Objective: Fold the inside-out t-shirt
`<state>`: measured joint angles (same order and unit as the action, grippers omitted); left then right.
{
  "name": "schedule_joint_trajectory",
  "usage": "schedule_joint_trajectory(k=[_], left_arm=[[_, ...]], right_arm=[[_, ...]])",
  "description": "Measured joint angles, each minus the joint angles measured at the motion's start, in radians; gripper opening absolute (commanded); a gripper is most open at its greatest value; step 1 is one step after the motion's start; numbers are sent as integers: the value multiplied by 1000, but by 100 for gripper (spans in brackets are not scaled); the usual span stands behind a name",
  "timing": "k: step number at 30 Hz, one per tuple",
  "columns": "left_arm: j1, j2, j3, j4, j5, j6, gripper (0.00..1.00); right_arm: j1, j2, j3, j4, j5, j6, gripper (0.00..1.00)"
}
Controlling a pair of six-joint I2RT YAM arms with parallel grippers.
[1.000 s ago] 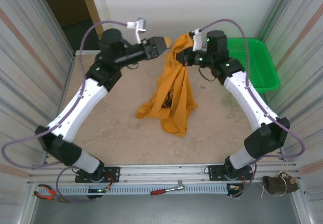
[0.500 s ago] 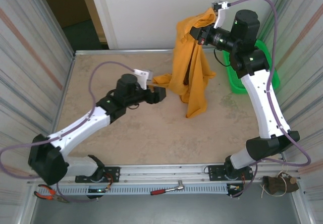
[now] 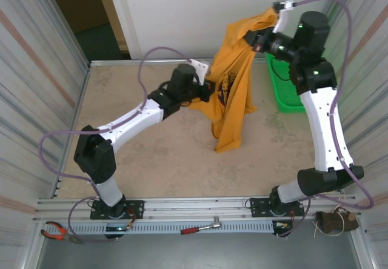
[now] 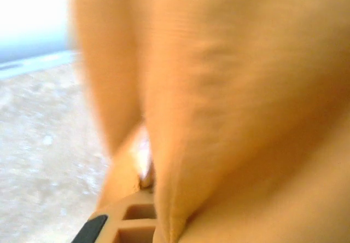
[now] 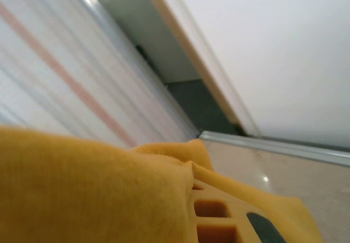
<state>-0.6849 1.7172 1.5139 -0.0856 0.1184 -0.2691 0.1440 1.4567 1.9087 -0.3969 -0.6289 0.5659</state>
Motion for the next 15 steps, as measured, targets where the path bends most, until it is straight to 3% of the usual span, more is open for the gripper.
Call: schedule_joint_trajectory(k=[4, 6, 10, 15], left_arm=[[160, -67, 140, -33, 37, -6, 0], [210, -124, 210, -35, 66, -8, 0], [202, -274, 268, -24, 111, 3, 0], [195, -398, 168, -3, 126, 3, 0]], right_arm=[[-131, -68, -88, 38, 19, 56, 0], [-150, -96, -163, 79, 1, 103, 0], [-142, -116, -252, 193, -51, 172, 0], [-129, -193, -303, 312, -95, 212, 0]])
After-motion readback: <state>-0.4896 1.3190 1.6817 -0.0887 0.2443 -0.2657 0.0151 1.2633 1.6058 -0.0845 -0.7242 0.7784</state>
